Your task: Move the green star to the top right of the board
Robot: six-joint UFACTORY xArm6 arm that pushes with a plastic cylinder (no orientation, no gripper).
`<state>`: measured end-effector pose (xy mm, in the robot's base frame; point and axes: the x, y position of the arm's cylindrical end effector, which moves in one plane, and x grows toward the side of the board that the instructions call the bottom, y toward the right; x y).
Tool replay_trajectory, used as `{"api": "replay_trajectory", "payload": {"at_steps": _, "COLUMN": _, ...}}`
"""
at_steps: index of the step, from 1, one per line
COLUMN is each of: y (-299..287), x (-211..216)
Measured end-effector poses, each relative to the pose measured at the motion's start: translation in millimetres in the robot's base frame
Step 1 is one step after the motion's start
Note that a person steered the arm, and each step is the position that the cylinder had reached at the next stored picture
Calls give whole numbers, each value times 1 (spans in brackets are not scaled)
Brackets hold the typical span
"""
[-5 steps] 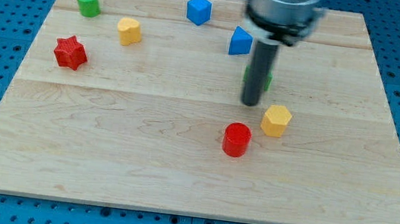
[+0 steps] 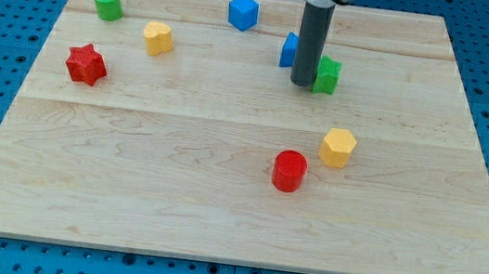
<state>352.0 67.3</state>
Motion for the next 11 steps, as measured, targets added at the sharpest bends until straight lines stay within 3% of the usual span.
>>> {"api": "replay_trajectory", "payload": {"at_steps": 4, "y": 97, "x": 18}}
{"api": "replay_trajectory", "payload": {"at_steps": 9, "y": 112, "x": -83}}
{"api": "replay_trajectory", "payload": {"at_steps": 11, "y": 111, "x": -89}}
